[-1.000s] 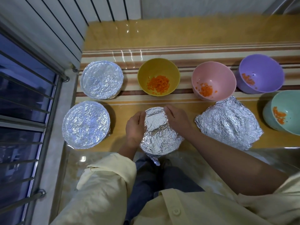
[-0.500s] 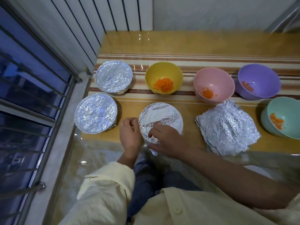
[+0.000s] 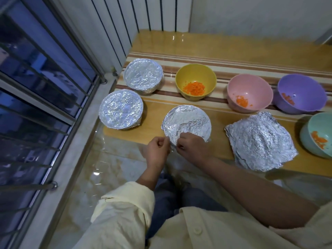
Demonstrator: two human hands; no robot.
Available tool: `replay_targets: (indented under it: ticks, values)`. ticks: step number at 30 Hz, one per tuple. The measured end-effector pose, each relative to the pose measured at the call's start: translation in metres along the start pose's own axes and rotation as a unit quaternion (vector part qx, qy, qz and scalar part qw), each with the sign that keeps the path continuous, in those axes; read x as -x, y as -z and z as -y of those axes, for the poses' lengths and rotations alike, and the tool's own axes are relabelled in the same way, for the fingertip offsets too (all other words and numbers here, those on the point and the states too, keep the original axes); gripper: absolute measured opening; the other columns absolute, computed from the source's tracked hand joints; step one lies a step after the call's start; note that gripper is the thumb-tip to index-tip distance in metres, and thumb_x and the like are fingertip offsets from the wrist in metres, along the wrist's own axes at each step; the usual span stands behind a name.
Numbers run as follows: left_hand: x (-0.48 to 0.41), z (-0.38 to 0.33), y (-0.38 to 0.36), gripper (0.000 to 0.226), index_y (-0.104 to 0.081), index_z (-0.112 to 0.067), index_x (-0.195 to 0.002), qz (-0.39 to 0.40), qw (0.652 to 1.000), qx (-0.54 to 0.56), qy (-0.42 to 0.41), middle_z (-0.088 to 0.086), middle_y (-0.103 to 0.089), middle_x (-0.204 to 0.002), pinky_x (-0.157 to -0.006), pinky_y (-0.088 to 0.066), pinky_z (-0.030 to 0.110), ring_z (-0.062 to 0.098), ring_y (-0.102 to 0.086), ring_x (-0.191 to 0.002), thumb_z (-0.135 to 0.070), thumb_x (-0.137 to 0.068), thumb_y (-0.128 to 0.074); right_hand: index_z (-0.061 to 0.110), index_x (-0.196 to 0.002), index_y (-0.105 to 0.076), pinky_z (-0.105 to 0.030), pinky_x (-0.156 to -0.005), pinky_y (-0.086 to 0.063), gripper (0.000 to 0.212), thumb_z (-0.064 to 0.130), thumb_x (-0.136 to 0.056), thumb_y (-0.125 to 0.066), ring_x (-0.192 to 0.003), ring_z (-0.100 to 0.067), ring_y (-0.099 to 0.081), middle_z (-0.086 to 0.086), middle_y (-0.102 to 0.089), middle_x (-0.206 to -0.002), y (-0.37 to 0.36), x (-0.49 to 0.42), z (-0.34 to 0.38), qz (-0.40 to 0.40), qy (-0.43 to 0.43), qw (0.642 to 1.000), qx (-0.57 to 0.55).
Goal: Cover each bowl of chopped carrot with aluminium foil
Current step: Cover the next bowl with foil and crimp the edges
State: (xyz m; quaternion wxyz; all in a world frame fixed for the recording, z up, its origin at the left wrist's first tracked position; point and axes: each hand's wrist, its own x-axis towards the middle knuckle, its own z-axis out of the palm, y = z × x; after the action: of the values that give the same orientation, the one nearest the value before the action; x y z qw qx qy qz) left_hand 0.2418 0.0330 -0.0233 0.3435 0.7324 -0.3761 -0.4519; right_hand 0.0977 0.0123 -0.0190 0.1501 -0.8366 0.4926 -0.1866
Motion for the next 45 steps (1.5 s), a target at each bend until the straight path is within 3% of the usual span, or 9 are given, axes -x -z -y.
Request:
replay_targets:
  ticks: [3, 9, 18, 21, 24, 28, 33, 41, 45]
  values:
    - [-0.002, -0.002, -0.005, 0.025, -0.074, -0.012, -0.082, -0.012, 0.999, -0.036, -0.008, 0.001, -0.073, -0.069, -0.071, -0.056, 0.037, 0.022, -0.07, -0.069, -0.035, -0.091, -0.069, 0.008, -0.058, -0.058, -0.026, -0.044, -0.032, 0.024, 0.012, -0.07, -0.079, -0.055, -0.024, -0.053, -0.004, -0.052, -0.061, 0.0, -0.001, 0.002, 0.003, -0.004, 1.0, 0.008]
    - [-0.013, -0.015, -0.01, 0.035, -0.07, -0.006, -0.062, -0.037, 0.991, -0.128, -0.012, 0.01, -0.068, -0.059, -0.065, -0.054, 0.042, 0.031, -0.068, -0.066, -0.033, -0.083, -0.065, 0.009, -0.063, -0.064, -0.023, -0.047, -0.028, 0.019, 0.02, -0.072, -0.077, -0.057, -0.022, -0.054, -0.004, -0.053, -0.064, 0.004, -0.001, -0.004, -0.012, 0.004, 1.0, -0.002]
    - [-0.027, -0.026, -0.016, 0.042, -0.072, -0.007, -0.063, -0.032, 0.988, -0.152, 0.003, 0.011, -0.069, -0.061, -0.071, -0.057, 0.043, 0.03, -0.069, -0.066, -0.043, -0.082, -0.061, 0.008, -0.063, -0.06, -0.03, -0.045, -0.039, 0.02, 0.002, -0.064, -0.079, -0.058, -0.026, -0.056, -0.005, -0.054, -0.064, 0.004, -0.008, -0.015, 0.01, -0.013, 0.999, -0.031]
    - [-0.023, -0.023, -0.02, 0.054, -0.073, -0.007, -0.065, 0.02, 0.984, -0.175, 0.026, 0.009, -0.071, -0.061, -0.074, -0.058, 0.04, 0.027, -0.071, -0.067, -0.055, -0.084, -0.055, 0.006, -0.063, -0.06, -0.031, -0.043, -0.041, 0.018, 0.002, -0.066, -0.077, -0.056, -0.027, -0.055, -0.007, -0.053, -0.063, 0.002, -0.009, -0.017, 0.004, -0.004, 0.999, -0.035]
    - [-0.021, -0.026, -0.026, 0.045, -0.074, -0.006, -0.069, 0.035, 0.975, -0.216, 0.026, 0.013, -0.073, -0.069, -0.078, -0.057, 0.04, 0.03, -0.07, -0.075, -0.038, -0.094, -0.056, 0.006, -0.065, -0.064, -0.03, -0.043, -0.04, 0.011, 0.005, -0.068, -0.074, -0.056, -0.026, -0.055, -0.007, -0.054, -0.063, 0.001, -0.01, -0.018, 0.001, 0.01, 0.999, -0.044]
    - [-0.023, -0.034, -0.027, 0.041, -0.073, 0.003, -0.076, 0.031, 0.965, -0.259, 0.003, 0.019, -0.071, -0.076, -0.071, -0.05, 0.036, 0.034, -0.066, -0.077, -0.028, -0.096, -0.055, 0.008, -0.068, -0.066, -0.029, -0.046, -0.041, 0.011, 0.009, -0.069, -0.077, -0.059, -0.026, -0.058, -0.005, -0.056, -0.065, 0.002, -0.013, -0.024, 0.007, 0.012, 0.998, -0.06]
    - [-0.026, -0.034, -0.026, 0.038, -0.069, 0.004, -0.074, 0.022, 0.958, -0.288, -0.001, 0.013, -0.056, -0.064, -0.06, -0.034, 0.032, 0.031, -0.053, -0.068, -0.026, -0.094, -0.055, 0.009, -0.072, -0.065, -0.026, -0.051, -0.038, 0.021, 0.018, -0.069, -0.083, -0.063, -0.021, -0.057, -0.004, -0.058, -0.069, 0.013, -0.005, -0.03, 0.007, 0.011, 0.999, -0.048]
    - [-0.028, -0.032, -0.027, 0.039, -0.07, 0.005, -0.074, 0.031, 0.961, -0.273, -0.007, 0.021, -0.07, -0.074, -0.065, -0.048, 0.034, 0.032, -0.063, -0.069, -0.025, -0.094, -0.053, 0.007, -0.055, -0.052, -0.024, -0.045, -0.03, 0.034, 0.003, -0.054, -0.086, -0.05, -0.024, -0.051, -0.006, -0.049, -0.057, 0.017, -0.008, -0.023, 0.023, 0.056, 0.998, 0.032]
    - [-0.024, -0.03, -0.028, 0.056, -0.07, 0.0, -0.07, 0.038, 0.974, -0.221, 0.03, 0.016, -0.071, -0.069, -0.074, -0.058, 0.043, 0.034, -0.07, -0.069, -0.045, -0.09, -0.044, 0.007, -0.056, -0.051, -0.023, -0.046, -0.026, 0.034, 0.002, -0.056, -0.085, -0.05, -0.023, -0.051, -0.006, -0.05, -0.058, 0.017, -0.008, -0.023, 0.023, 0.055, 0.998, 0.026]
